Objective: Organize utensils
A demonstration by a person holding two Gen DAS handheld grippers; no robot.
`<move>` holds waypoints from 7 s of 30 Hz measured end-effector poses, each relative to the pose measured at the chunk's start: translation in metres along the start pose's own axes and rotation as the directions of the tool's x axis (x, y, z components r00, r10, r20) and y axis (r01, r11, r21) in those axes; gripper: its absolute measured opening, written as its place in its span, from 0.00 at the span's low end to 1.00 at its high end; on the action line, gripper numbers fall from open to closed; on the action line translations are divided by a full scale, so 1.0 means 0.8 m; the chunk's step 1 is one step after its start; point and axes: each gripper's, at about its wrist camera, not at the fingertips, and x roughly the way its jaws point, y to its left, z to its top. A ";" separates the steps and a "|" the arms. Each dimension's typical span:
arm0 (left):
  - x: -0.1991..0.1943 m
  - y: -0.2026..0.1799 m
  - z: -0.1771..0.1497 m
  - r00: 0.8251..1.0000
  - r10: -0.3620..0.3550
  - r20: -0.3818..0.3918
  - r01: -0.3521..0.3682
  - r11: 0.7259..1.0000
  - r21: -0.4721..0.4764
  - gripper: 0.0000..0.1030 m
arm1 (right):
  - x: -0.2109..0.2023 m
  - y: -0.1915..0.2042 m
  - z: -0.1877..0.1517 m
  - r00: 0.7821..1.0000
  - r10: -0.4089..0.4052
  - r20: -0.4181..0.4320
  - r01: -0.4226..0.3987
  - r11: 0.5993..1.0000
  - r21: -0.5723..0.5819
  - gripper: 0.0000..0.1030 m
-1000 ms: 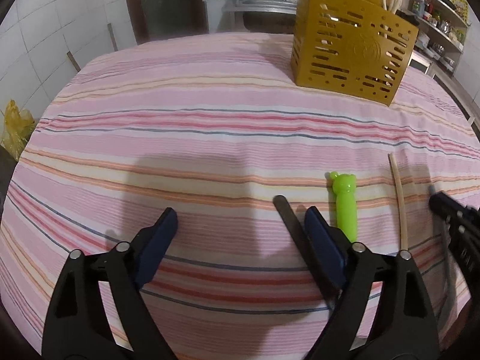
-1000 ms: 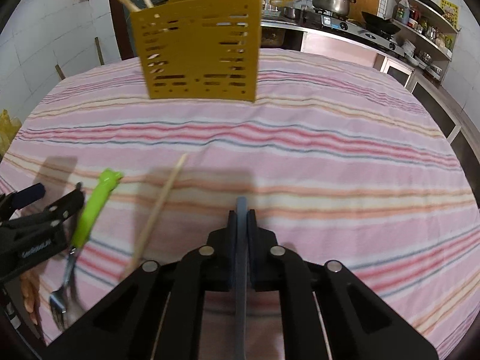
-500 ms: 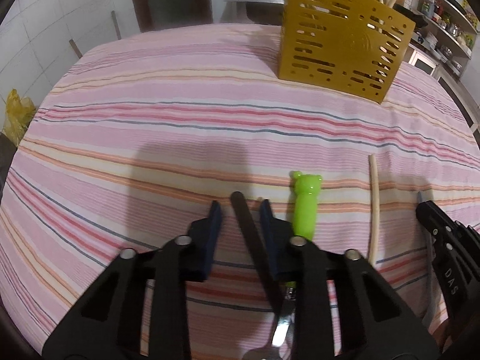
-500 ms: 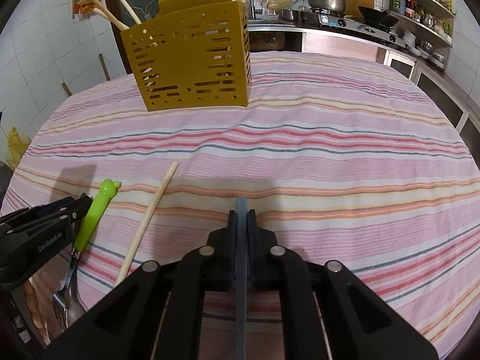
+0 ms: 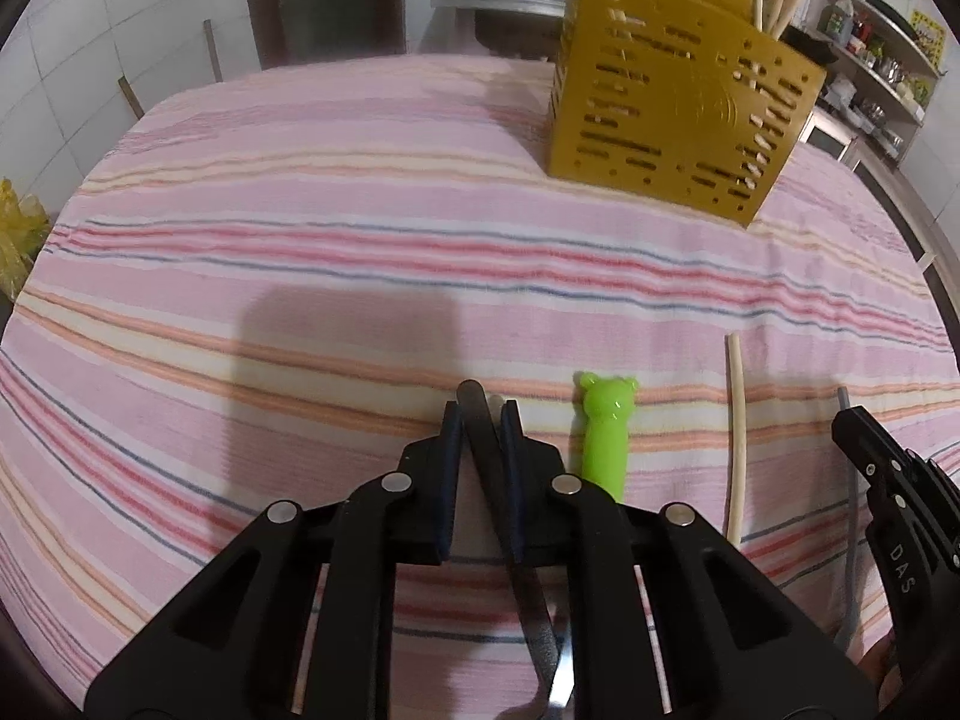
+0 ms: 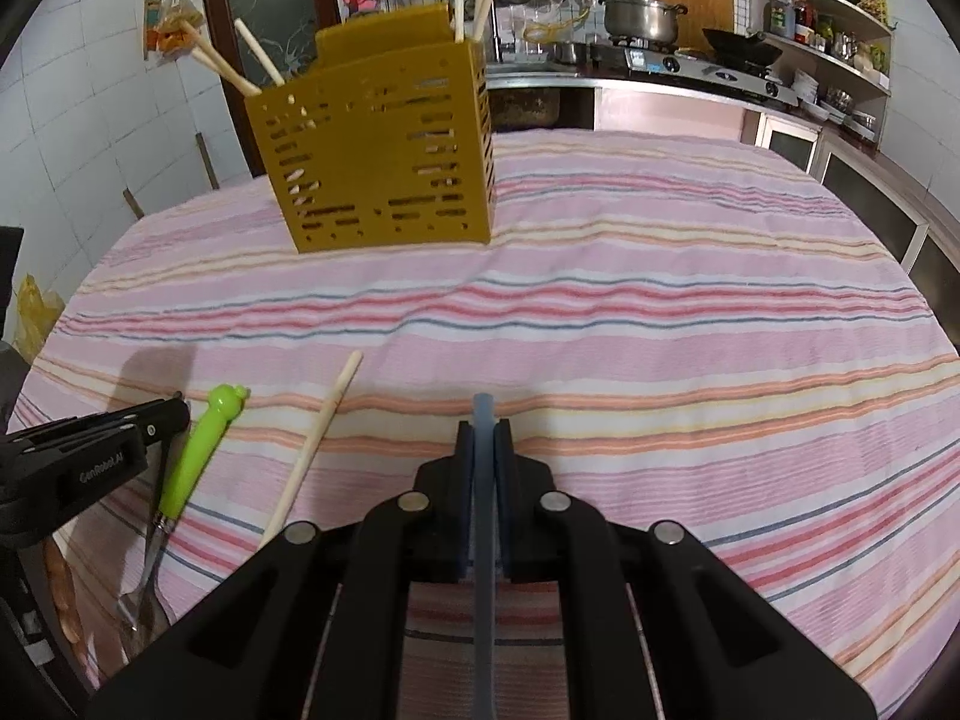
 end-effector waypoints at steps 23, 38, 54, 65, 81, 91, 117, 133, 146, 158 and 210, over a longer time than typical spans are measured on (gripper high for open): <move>-0.117 0.004 0.034 0.903 -0.060 0.426 0.006 0.992 0.128 0.06 | -0.079 -0.005 0.048 0.946 0.024 0.324 -0.036 0.999 0.031 0.07; -0.136 0.004 0.035 0.856 -0.111 0.505 0.039 0.988 0.151 0.02 | -0.092 0.004 0.068 0.893 0.006 0.450 -0.009 1.000 0.005 0.07; -0.206 -0.009 0.155 0.748 -0.226 0.624 0.178 0.974 0.139 0.02 | -0.145 0.020 0.186 0.800 0.029 0.599 -0.015 0.999 -0.029 0.07; -0.172 -0.061 0.260 0.685 -0.267 0.678 0.198 0.964 0.179 0.01 | -0.104 0.029 0.284 0.776 0.056 0.629 -0.048 0.998 -0.030 0.07; -0.060 -0.047 0.275 0.808 -0.276 0.521 0.230 0.961 0.152 0.16 | 0.008 0.015 0.269 0.895 0.019 0.447 -0.022 1.000 0.003 0.20; -0.144 0.002 0.214 0.810 -0.183 0.558 0.137 0.983 0.124 0.95 | -0.063 -0.001 0.220 0.912 -0.084 0.402 0.074 0.996 0.039 0.73; -0.017 0.087 0.044 0.967 -0.017 0.255 0.005 0.999 0.047 0.95 | 0.018 0.048 0.031 0.988 -0.123 0.095 0.125 0.992 -0.014 0.85; 0.005 0.066 0.031 0.979 0.026 0.202 -0.047 0.994 0.103 0.95 | 0.040 0.083 0.007 0.993 -0.108 -0.055 0.104 0.991 -0.081 0.53; -0.001 0.049 0.022 0.987 -0.065 0.147 0.054 0.996 0.078 0.95 | 0.041 0.078 0.013 0.997 -0.042 -0.065 0.037 0.997 -0.069 0.09; -0.003 -0.022 -0.004 0.995 -0.084 0.049 0.072 0.975 0.209 0.92 | 0.045 0.005 0.024 0.996 0.007 -0.088 -0.006 1.000 0.018 0.09; -0.102 0.021 0.016 0.918 -0.131 0.375 0.108 0.991 0.083 0.16 | -0.094 0.037 0.029 0.905 0.009 0.426 0.002 1.000 -0.025 0.06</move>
